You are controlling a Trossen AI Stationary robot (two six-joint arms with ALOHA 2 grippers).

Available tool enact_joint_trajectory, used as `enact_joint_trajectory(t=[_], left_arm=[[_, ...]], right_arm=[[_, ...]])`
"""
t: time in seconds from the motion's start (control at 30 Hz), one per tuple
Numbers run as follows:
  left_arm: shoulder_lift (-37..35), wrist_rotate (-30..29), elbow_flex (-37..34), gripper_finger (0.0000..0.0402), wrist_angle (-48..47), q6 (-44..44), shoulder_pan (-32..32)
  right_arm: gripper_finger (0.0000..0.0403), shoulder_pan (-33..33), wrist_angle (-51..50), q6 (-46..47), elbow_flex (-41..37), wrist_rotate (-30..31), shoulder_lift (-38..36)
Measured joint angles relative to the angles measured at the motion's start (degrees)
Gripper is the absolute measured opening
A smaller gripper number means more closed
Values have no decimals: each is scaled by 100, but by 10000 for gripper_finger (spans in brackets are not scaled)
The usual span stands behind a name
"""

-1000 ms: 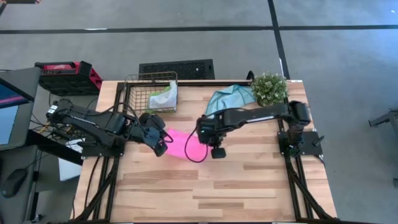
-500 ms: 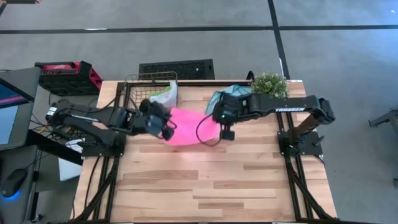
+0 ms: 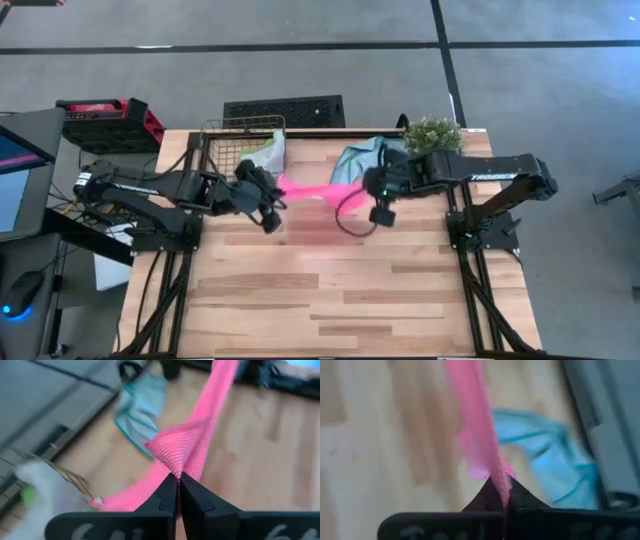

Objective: Fold microfiber towels
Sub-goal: Fold the pink microfiber cloth

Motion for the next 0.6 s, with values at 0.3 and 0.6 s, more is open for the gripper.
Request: enact_joint_trajectory(t=[0.3,0.6], left_arm=[[4,917,-435,0,-446,-1411,-727],[120,1159,-623,0,-482,-2291,-1356]], right_arm=[[1,815,-136,81,1,-681,992],[1,1117,124,-63,5,-1417,1730]])
